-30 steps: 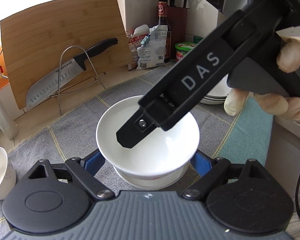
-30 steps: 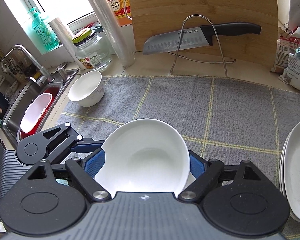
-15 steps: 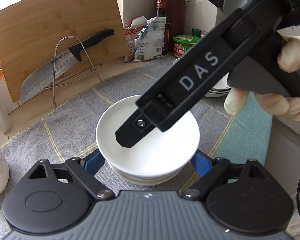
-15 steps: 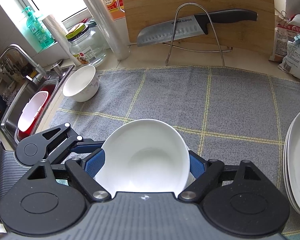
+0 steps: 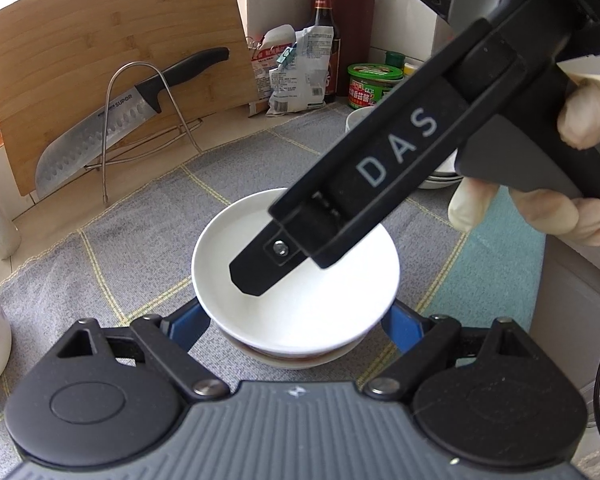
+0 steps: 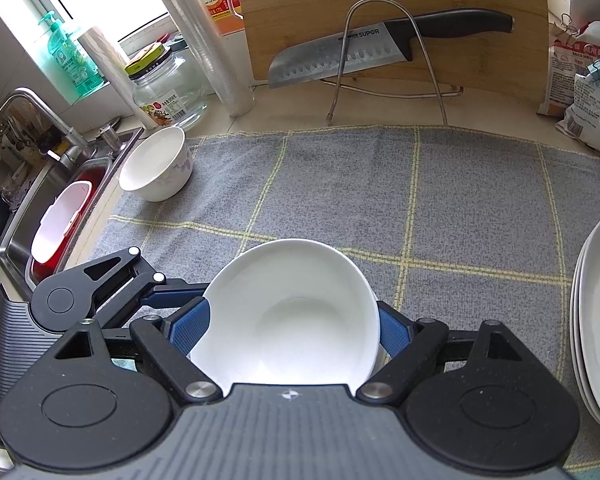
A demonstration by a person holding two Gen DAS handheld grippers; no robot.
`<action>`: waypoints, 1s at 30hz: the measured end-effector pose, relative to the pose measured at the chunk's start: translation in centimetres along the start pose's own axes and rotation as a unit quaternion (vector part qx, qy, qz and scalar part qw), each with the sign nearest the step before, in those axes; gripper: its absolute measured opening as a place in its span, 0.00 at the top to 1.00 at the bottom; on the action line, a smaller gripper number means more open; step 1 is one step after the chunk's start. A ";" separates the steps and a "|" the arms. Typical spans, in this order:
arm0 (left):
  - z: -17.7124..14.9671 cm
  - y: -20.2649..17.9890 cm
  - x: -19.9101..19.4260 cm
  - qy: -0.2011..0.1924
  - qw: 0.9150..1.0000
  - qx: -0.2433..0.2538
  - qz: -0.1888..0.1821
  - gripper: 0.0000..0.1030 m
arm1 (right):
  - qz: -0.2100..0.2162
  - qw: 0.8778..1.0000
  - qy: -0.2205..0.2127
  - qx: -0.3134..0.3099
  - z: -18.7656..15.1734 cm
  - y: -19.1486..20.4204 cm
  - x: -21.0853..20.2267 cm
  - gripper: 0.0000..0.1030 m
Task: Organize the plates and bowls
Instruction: 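Open the right tool and pull it back from the bowls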
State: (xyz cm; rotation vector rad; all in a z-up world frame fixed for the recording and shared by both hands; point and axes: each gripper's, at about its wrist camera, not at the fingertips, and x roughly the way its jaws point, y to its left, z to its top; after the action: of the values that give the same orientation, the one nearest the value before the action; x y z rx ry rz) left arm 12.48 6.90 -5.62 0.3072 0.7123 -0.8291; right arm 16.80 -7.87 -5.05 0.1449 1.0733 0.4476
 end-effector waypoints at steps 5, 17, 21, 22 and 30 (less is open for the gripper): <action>-0.2 0.3 0.3 0.000 1.000 -0.006 -0.002 0.08 | -0.004 1.000 -0.007 0.001 0.0 -0.3 -0.3 0.03; -0.6 1.1 -1.4 -0.018 1.000 -0.011 -0.014 0.05 | -0.029 0.999 -0.036 -0.023 0.1 0.7 -0.9 0.03; -0.9 2.0 -1.9 -0.029 0.999 -0.018 0.005 0.04 | -0.071 0.993 -0.061 -0.067 0.2 2.3 -0.9 0.00; -1.0 2.3 -2.1 -0.031 0.999 -0.022 0.011 0.04 | -0.079 0.992 -0.065 -0.079 0.3 2.8 -0.9 0.00; -2.2 6.3 -4.4 -0.031 0.997 -0.058 0.042 0.03 | -0.095 0.982 -0.102 -0.131 1.2 6.8 -0.9 0.00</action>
State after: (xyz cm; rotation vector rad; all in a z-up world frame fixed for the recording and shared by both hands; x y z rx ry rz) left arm 14.22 14.60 -4.30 0.2060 0.6822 -0.7113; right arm 15.57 -2.00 -1.48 -0.1420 0.8093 0.3890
